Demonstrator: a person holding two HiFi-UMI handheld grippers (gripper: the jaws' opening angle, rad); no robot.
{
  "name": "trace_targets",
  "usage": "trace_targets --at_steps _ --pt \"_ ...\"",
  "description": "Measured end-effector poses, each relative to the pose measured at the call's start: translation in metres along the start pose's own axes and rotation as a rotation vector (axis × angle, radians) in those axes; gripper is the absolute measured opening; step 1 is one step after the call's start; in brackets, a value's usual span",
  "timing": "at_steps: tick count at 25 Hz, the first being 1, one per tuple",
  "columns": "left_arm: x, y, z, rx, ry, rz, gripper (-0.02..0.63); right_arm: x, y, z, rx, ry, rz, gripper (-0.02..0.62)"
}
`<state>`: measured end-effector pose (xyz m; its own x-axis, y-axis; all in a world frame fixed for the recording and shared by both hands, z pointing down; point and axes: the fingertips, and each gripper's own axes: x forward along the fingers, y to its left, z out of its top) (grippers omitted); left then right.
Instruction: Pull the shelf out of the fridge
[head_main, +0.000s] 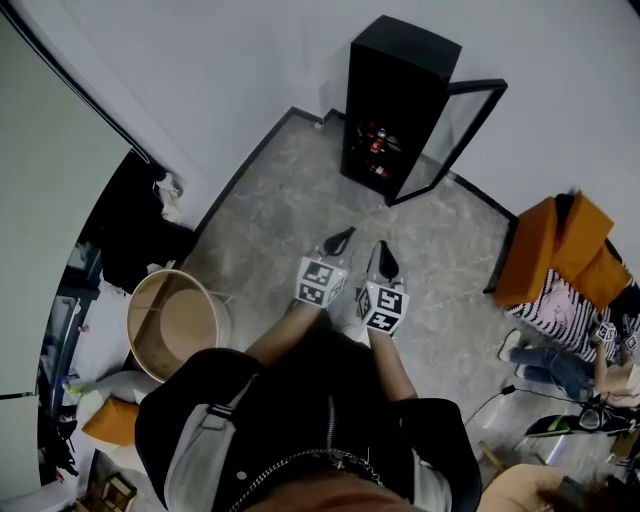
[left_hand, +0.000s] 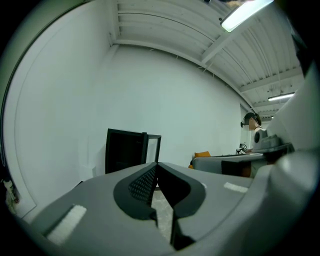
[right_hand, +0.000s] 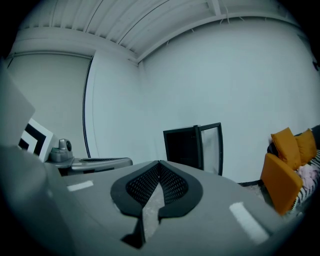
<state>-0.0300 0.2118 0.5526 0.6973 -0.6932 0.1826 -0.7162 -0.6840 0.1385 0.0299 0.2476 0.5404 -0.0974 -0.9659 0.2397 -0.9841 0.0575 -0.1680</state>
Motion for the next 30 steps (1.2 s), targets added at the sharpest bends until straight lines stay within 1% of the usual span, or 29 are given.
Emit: trace_targets --at_steps 3,11,16,24,30 --pt "0.011 0.014 0.001 -0.003 0.005 -0.008 0.009 0.017 0.002 0.001 0.0 0.012 -0.007 -0.009" --pt "0.042 0.066 0.02 0.006 -0.019 -0.04 0.009 0.076 0.017 0.017 -0.022 -0.007 -0.03 -0.009" --pt "0.058 0.096 0.018 0.0 -0.015 -0.055 0.009 0.1 0.014 0.018 -0.018 -0.009 -0.083 -0.009" --pt "0.085 0.107 0.014 -0.022 0.017 -0.084 0.009 0.122 0.004 0.018 -0.009 0.009 -0.117 -0.009" --pt "0.113 0.114 0.014 -0.01 0.03 -0.095 0.009 0.153 -0.01 0.02 0.007 0.015 -0.116 -0.009"
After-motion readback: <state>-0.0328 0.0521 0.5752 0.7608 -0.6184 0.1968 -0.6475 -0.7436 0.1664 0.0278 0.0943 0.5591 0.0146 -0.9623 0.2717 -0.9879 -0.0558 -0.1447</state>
